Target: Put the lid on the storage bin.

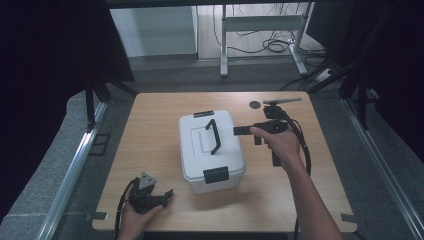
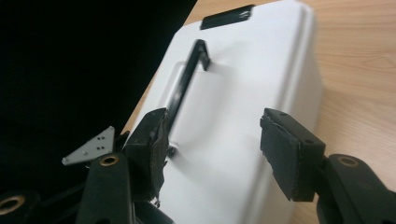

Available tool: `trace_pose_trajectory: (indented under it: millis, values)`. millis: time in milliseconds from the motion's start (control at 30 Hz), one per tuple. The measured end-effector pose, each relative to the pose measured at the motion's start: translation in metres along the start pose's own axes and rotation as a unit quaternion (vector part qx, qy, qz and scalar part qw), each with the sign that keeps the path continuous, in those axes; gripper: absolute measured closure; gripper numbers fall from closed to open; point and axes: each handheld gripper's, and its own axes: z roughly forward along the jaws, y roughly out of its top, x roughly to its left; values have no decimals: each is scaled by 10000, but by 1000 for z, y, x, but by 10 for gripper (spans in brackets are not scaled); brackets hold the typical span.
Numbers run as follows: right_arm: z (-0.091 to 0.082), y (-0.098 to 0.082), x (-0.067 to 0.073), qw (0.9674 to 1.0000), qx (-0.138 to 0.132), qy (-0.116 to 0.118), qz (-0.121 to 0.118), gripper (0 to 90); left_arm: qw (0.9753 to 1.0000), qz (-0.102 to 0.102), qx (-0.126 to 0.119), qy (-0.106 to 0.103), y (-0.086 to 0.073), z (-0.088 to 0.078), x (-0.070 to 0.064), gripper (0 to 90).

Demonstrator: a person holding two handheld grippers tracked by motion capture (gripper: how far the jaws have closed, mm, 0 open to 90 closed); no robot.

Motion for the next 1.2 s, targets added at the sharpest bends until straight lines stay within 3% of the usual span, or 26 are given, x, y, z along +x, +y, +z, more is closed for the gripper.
trace_pose_trajectory:
  millis: [367, 567, 767, 1200]
  values:
    - [-34, -36, -38, 9994, -336, 63, -79, 392, 10000, -19, -15, 16, 0, 0, -1, 158]
    - [-37, -60, -57, 9995, -298, -62, -94, 385, 10000, -33, -9, 16, 0, 0, -1, 158]
    - [-34, -81, -75, 9995, -302, 74, -46, 387, 10000, -28, -3, 18, 0, 0, -1, 158]
    - [-33, -92, -81, 9992, -346, 147, -158, 386, 10000, -29, 1, 16, 0, 0, -1, 157]
